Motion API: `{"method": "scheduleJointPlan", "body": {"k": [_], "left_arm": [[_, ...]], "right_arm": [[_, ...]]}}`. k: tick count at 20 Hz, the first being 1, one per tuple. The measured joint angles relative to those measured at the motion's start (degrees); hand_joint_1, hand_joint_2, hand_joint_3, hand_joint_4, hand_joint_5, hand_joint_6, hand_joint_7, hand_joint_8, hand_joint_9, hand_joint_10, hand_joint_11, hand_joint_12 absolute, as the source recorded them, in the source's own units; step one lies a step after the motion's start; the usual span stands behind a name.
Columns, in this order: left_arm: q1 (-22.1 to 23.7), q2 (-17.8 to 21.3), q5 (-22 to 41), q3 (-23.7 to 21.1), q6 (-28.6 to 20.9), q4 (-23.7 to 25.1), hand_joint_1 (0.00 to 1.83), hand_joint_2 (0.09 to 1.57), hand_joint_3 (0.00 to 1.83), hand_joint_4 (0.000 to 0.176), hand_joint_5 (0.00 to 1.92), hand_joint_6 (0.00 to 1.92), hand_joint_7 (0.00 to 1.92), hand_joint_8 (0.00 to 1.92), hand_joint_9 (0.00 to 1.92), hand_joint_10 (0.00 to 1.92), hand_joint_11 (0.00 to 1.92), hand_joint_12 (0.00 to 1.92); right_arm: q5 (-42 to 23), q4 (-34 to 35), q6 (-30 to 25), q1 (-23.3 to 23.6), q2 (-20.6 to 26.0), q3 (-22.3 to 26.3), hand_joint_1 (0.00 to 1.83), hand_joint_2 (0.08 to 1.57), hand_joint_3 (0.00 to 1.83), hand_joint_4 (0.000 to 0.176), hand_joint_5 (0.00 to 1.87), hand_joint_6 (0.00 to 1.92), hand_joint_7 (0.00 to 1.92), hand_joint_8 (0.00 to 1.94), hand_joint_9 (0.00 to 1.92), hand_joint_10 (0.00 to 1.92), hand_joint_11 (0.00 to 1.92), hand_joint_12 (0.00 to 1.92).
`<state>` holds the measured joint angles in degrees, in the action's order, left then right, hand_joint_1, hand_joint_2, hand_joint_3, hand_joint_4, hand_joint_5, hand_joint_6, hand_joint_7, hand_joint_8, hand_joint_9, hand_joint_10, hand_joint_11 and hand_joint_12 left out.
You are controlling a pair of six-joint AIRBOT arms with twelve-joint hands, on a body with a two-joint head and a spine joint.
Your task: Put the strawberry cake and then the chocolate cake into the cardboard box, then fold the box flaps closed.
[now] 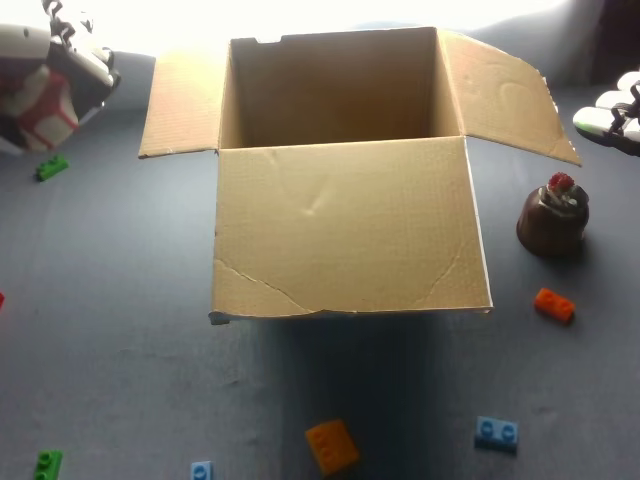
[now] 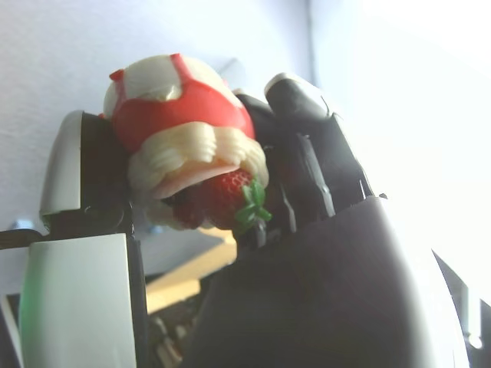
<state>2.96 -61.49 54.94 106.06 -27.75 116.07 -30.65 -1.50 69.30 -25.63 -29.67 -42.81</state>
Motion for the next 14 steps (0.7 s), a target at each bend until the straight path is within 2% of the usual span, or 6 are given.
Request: {"method": "scheduleJointPlan", "body": {"k": [7,9,11,13,14], "left_arm": [[7.8,-2.4,1.7,3.1,-1.1,3.0,1.3,1.31,0.0,0.0,0.64,1.36,0.57,1.68,0.59,1.77,0.42,1.92],[9.2,-3.7,2.5,3.3,-2.1,4.0,1.3,1.31,0.0,0.0,0.63,1.37,0.55,1.7,0.58,1.79,0.41,1.92],[9.9,-4.8,3.4,2.6,-2.5,4.2,1.28,1.33,0.0,0.0,0.61,1.43,0.53,1.72,0.56,1.8,0.42,1.92],[10.1,-6.0,4.3,2.2,-2.8,4.3,1.28,1.33,0.0,0.0,0.62,1.43,0.52,1.73,0.55,1.81,0.41,1.92],[10.1,-7.0,4.8,1.7,-3.1,4.6,1.29,1.32,0.0,0.0,0.63,1.4,0.54,1.71,0.57,1.79,0.42,1.92]], "right_arm": [[0.0,7.3,0.6,0.0,0.0,0.0,0.95,0.99,0.0,0.01,0.01,0.0,0.07,0.0,0.08,0.01,0.0,0.27],[0.0,8.1,0.8,0.0,0.0,0.0,0.96,0.99,0.0,0.011,0.01,0.0,0.08,0.0,0.09,0.01,0.0,0.33],[0.2,11.9,0.9,0.0,0.0,0.0,0.98,1.01,0.0,0.014,0.01,0.0,0.07,0.0,0.07,0.0,0.0,0.24],[1.0,13.8,0.9,0.0,0.0,-0.3,1.02,0.99,0.0,0.016,0.03,0.01,0.1,0.0,0.09,0.01,0.0,0.26],[1.9,14.4,0.9,0.0,0.0,-0.4,1.05,0.98,0.0,0.019,0.04,0.0,0.12,0.01,0.11,0.01,0.0,0.4]]}}
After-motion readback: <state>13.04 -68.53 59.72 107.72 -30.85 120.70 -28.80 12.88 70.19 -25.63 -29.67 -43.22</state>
